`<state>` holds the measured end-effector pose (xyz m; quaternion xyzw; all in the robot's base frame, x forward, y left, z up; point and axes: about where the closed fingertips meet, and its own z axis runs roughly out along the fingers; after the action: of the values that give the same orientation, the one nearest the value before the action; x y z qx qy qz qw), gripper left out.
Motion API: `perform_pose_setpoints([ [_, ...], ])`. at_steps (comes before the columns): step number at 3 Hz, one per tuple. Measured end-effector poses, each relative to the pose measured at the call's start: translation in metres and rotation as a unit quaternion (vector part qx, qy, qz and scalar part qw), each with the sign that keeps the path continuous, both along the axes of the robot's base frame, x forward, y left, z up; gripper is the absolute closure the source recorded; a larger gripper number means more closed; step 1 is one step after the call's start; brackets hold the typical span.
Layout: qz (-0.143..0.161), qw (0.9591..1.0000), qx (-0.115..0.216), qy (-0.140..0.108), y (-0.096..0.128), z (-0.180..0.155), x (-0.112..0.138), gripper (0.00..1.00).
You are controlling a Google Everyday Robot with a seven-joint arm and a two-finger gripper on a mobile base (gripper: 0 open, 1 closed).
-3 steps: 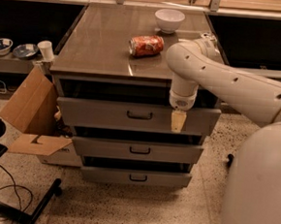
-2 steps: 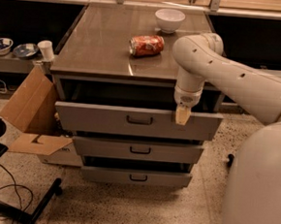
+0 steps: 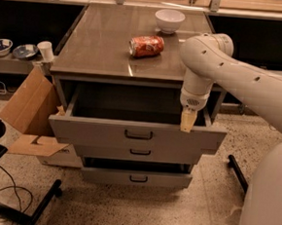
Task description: Open top drawer
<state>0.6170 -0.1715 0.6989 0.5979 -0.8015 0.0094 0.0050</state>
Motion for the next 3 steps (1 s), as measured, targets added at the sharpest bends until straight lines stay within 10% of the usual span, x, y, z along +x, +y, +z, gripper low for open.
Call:
perform_pose_setpoints([
  [3,0.000,1.0000,0.000,0.000,0.0000,-0.0002,0.0000,0.36],
])
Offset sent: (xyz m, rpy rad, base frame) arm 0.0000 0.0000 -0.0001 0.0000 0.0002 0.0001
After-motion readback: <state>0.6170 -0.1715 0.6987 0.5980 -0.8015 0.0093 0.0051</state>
